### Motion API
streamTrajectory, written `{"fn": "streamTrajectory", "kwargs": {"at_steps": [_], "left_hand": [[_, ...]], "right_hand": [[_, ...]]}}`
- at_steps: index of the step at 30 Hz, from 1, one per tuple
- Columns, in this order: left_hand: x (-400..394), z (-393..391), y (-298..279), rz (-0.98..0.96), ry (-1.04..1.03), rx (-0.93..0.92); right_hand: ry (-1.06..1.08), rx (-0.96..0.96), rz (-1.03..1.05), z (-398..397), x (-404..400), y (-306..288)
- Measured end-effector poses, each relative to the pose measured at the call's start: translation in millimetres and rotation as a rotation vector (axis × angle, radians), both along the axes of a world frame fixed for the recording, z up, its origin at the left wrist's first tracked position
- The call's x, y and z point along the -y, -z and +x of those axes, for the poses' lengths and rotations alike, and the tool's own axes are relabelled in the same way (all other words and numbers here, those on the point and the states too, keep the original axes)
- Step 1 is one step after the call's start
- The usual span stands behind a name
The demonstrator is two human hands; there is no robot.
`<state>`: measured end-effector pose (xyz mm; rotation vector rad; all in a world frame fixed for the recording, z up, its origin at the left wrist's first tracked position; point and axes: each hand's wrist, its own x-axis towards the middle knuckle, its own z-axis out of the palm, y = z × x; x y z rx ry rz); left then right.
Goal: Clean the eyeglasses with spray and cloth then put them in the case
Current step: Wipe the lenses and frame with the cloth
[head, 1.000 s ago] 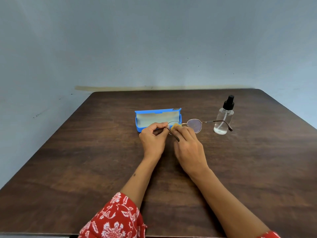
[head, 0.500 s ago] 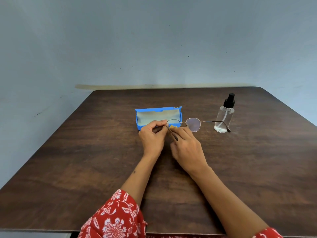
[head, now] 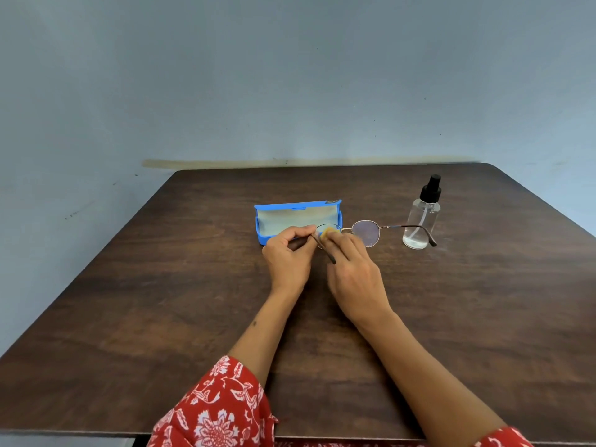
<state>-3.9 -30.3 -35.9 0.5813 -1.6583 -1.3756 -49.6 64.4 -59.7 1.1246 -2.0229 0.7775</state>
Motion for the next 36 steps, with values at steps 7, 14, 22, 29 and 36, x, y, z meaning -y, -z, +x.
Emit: {"fn": "streamTrajectory", "kwargs": {"at_steps": [7,14,22,29,36], "left_hand": [[1.5,0.5,0.5,0.004,-0.006,-0.003],[2.8,-0.8,1.5,0.027,-0.013,-0.029],[5.9,-2.5,2.7,0.050,-0.043,-0.024],[2.6,-0.1,0.5,0.028,-0.004,-0.004],[-1.2,0.1,-1.2,0.039,0.041,-0.034]], "right_hand": [[-0.037,0.002,-0.022,2.1,-2.2,-2.7],[-0.049,-0.005,0.020,4.1,0.5,-0.7],[-0.167,0.076,0.034,7.6,-6.4,-3.4],[-0.110,0.018,-0.191,-1.3,-8.0,-8.6],[-0.015,-0.048,-0.004,-3.8,-2.4,-4.1]]}}
